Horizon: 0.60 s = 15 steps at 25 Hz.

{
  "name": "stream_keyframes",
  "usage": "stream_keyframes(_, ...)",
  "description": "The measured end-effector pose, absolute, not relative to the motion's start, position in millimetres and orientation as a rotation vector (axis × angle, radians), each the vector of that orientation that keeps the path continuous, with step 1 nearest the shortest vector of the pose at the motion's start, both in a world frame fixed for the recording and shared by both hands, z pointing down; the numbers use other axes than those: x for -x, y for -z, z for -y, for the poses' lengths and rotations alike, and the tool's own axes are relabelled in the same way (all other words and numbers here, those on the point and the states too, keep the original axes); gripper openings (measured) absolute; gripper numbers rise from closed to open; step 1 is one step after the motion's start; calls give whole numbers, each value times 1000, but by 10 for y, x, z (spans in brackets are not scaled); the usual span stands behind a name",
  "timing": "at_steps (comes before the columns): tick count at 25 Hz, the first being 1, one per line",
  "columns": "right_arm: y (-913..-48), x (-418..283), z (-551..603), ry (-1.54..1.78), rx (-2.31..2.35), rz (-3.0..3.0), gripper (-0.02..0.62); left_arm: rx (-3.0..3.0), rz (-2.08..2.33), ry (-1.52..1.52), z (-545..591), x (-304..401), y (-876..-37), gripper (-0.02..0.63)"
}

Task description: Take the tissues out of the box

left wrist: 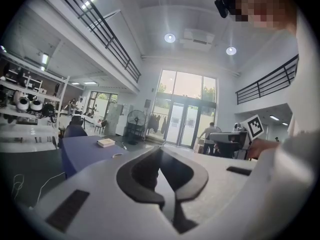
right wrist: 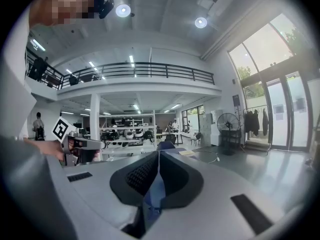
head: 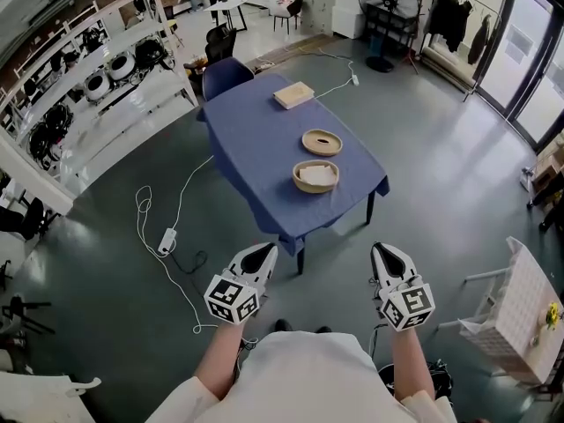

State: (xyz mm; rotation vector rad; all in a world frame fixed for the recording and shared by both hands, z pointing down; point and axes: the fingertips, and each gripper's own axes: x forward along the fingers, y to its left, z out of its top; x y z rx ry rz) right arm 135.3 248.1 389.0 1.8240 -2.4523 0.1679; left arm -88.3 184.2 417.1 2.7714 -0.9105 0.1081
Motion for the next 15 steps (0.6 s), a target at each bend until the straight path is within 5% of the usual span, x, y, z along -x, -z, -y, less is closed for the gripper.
stream_keyframes(15,-3964,-1151,-2310,-188,-1856,2399,38,-2758,846,-153,-1652,1045,-4339,8)
